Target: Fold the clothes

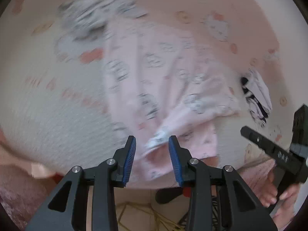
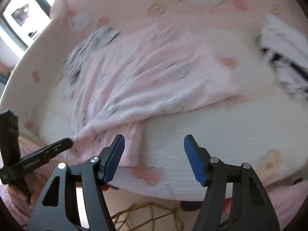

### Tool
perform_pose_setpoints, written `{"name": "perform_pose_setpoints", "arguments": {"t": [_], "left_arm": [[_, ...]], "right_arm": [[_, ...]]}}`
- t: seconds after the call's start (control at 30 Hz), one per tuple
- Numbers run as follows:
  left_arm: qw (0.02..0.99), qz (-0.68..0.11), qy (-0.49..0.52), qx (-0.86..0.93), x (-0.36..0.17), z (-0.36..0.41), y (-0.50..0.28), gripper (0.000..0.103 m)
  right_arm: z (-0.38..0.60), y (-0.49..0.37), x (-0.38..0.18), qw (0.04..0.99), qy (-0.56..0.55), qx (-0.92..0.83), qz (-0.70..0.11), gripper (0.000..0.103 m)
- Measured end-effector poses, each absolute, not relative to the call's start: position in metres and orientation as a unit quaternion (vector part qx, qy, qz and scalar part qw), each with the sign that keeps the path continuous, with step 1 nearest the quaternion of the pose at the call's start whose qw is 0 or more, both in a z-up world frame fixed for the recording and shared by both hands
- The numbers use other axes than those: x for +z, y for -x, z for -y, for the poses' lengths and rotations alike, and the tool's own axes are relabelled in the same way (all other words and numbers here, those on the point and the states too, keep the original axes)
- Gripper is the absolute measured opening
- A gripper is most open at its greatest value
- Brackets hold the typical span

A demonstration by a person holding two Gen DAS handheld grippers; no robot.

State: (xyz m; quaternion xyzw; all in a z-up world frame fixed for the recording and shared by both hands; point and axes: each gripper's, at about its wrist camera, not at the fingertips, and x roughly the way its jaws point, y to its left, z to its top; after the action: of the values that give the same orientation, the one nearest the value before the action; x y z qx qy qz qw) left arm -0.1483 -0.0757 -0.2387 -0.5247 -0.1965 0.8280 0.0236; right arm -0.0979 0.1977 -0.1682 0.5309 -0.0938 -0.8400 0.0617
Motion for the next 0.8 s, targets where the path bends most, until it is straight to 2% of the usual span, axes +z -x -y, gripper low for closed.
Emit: {"name": "perform_pose_setpoints", "arguments": {"t": [0.2, 0.47, 0.67, 0.8], "left_arm": [[0.089, 0.128, 0.536, 0.830, -0.238, 0.018, 0.191, 0.037], [0.165, 0.027, 0.542, 0.824, -0.243, -0.087, 0.286, 0.041], [0.176, -0.027, 0.541, 0.822, -0.267, -0.158, 0.322, 0.041], [0.166, -0.053, 0.520, 0.836, -0.276, -0.175, 0.326, 0.045]], "right_arm": [[-0.243, 0.101, -0.171, -0.065, -0.539, -0.836, 0.079, 0.066], [-0.308, 0.097, -0.180, -0.106, -0.540, -0.806, 0.216, 0.066], [-0.348, 0.098, -0.181, -0.169, -0.541, -0.783, 0.256, 0.067], [-0.342, 0.115, -0.182, -0.166, -0.546, -0.788, 0.230, 0.067]]}}
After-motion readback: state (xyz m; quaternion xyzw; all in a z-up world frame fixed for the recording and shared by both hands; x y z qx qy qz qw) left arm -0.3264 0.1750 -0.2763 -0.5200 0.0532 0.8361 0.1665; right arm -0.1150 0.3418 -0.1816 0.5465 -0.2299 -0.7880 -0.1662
